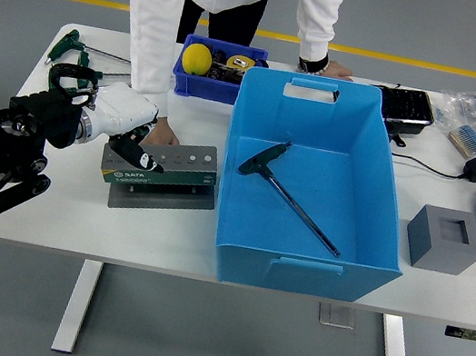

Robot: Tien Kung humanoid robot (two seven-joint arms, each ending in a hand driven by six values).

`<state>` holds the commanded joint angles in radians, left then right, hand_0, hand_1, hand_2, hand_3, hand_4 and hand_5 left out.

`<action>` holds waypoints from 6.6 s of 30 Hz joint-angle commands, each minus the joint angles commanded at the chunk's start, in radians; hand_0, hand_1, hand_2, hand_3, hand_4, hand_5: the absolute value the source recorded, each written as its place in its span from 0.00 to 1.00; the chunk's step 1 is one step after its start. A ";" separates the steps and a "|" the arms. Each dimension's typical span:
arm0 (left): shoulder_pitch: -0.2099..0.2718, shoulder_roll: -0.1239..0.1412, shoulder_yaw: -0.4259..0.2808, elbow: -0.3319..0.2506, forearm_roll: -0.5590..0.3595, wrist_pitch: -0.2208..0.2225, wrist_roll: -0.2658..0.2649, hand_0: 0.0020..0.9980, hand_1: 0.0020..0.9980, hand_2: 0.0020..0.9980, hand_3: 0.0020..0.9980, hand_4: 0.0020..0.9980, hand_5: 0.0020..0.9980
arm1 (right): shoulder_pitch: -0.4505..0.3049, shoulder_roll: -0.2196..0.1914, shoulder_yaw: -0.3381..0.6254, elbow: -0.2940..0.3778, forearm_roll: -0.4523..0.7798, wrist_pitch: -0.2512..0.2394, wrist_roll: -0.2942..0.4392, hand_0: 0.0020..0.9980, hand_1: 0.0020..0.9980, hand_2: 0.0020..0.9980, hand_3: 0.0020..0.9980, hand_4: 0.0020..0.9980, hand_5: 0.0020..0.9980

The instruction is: Lift tool from toolbox,place it in box,lift tool from toolbox,place it in box

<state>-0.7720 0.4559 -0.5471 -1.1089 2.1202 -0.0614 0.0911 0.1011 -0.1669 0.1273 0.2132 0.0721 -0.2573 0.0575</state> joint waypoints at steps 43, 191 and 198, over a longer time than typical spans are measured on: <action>0.005 0.003 -0.063 0.024 0.008 0.232 0.005 0.07 0.00 0.02 0.02 0.83 0.65 | 0.004 0.000 -0.016 0.000 0.027 0.001 0.007 0.67 0.63 0.71 0.58 0.83 0.76; 0.632 -0.250 -0.855 -0.124 -1.182 0.072 -0.203 0.76 0.78 0.80 0.70 1.00 0.87 | -0.009 0.001 -0.028 0.000 0.044 0.003 0.020 0.66 0.63 0.71 0.57 0.83 0.75; 0.620 -0.247 -0.858 -0.125 -1.179 0.068 -0.213 0.76 0.78 0.80 0.70 1.00 0.88 | -0.005 0.001 -0.029 -0.001 0.045 0.003 0.020 0.66 0.63 0.71 0.57 0.83 0.75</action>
<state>-0.1517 0.2086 -1.4049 -1.2336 0.9411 0.0063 -0.1215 0.0966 -0.1663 0.0978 0.2126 0.1173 -0.2541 0.0775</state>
